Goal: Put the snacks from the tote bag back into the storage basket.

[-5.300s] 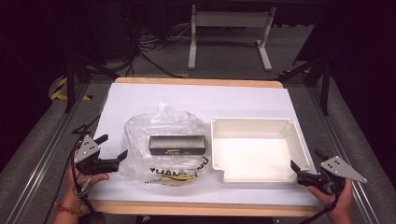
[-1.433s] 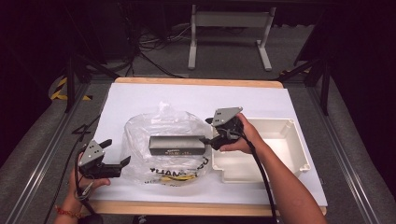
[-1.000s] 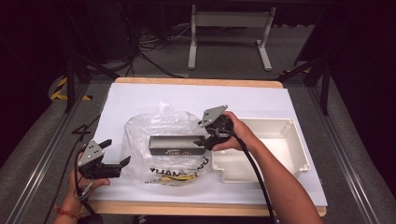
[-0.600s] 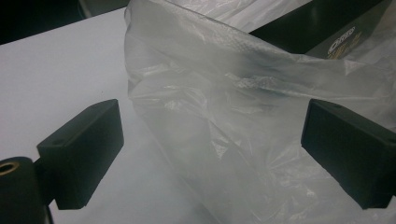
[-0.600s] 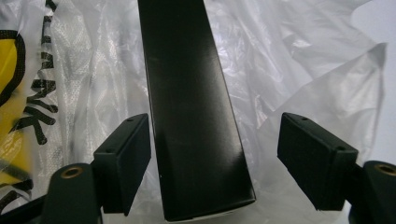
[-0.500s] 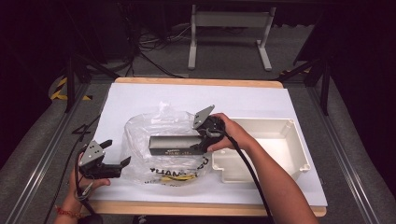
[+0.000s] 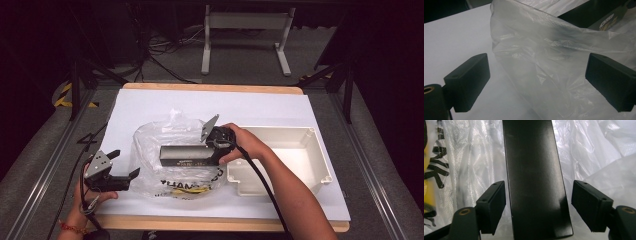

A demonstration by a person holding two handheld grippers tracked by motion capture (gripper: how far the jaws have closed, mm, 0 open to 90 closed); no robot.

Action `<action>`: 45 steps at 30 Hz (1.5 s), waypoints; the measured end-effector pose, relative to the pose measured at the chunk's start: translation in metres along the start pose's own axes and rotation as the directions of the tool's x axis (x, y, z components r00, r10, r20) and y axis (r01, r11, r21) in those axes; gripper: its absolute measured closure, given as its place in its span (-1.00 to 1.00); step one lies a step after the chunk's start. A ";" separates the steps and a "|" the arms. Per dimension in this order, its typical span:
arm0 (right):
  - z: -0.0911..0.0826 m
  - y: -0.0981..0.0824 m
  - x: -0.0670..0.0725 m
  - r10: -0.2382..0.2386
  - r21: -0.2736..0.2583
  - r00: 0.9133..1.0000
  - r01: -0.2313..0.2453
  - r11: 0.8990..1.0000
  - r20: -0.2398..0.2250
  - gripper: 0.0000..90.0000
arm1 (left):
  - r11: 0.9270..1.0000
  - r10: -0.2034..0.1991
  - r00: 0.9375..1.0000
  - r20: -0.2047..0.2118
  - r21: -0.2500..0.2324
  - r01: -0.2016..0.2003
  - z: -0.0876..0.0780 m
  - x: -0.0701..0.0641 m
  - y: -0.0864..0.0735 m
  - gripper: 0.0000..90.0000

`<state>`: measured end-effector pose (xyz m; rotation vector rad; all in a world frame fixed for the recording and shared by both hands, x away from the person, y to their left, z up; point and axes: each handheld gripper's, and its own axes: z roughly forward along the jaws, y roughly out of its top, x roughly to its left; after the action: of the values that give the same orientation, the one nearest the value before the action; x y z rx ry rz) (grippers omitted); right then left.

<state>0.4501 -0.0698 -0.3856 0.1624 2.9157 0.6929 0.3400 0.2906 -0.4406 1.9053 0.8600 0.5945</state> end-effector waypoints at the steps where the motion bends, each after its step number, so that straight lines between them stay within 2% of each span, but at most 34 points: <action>1: 0.000 0.000 0.000 0.000 0.000 1.000 0.000 1.000 0.000 -0.35 | 1.000 0.000 1.000 0.000 0.000 0.000 0.000 0.000 0.000 -0.85; 2: 0.001 0.001 0.000 0.003 0.006 1.000 -0.003 1.000 -0.012 -0.33 | 1.000 -0.004 1.000 0.003 -0.002 0.004 0.000 0.000 0.000 -0.85; 5: 0.003 0.004 0.001 -0.007 0.028 1.000 0.007 1.000 -0.003 -0.32 | 1.000 -0.005 1.000 0.004 -0.002 0.005 0.000 0.000 0.000 -0.85; 6: 0.006 0.006 0.002 -0.012 0.049 1.000 0.013 0.999 -0.022 -0.30 | 1.000 -0.001 1.000 0.005 -0.002 0.001 0.000 0.001 0.000 -0.85; 8: 0.009 0.007 0.003 -0.020 0.063 1.000 0.022 0.998 -0.023 -0.32 | 1.000 -0.004 1.000 0.005 -0.001 0.004 0.000 0.000 0.000 -0.85; 9: 0.011 0.010 0.004 -0.026 0.085 0.999 0.028 0.996 -0.023 -0.28 | 1.000 0.000 1.000 0.005 -0.002 0.000 0.000 0.000 0.000 -0.85; 11: 0.012 0.010 0.004 -0.024 0.090 0.999 0.026 0.996 -0.024 -0.26 | 1.000 0.000 1.000 0.001 0.001 0.000 0.000 0.000 0.000 -0.85; 12: 0.014 0.012 0.004 -0.031 0.113 0.999 0.034 0.993 -0.023 -0.24 | 1.000 0.000 1.000 0.003 0.002 0.000 0.000 0.000 0.000 -0.85; 14: 0.016 0.012 0.004 -0.036 0.125 0.999 0.038 0.991 -0.023 -0.18 | 1.000 0.002 1.000 0.000 0.004 -0.002 0.000 0.000 0.000 -0.85; 15: 0.017 0.013 0.002 -0.037 0.144 0.999 0.042 0.989 -0.037 -0.12 | 1.000 0.001 1.000 0.002 0.003 -0.001 0.000 0.000 0.000 -0.85; 17: 0.017 0.014 0.001 -0.033 0.149 0.998 0.041 0.988 -0.054 -0.08 | 1.000 -0.001 1.000 0.005 0.003 0.001 0.000 0.000 0.000 -0.85; 27: 0.014 0.014 0.003 -0.056 0.134 0.996 0.065 0.989 -0.067 -0.05 | 1.000 -0.001 1.000 0.002 0.000 0.001 -0.001 0.001 0.000 -0.85; 34: 0.005 0.016 0.006 -0.070 0.078 0.997 0.073 0.994 -0.045 -0.05 | 1.000 0.000 1.000 0.001 0.003 0.000 0.000 0.001 0.000 -0.85; 45: -0.006 0.021 0.009 -0.098 0.043 0.995 0.098 0.994 -0.024 -0.05 | 1.000 -0.001 1.000 0.000 0.001 0.001 -0.001 0.001 0.000 -0.85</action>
<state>0.4416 -0.0525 -0.3719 0.0161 2.9376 0.6197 0.3403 0.2920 -0.4404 1.9054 0.8612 0.5934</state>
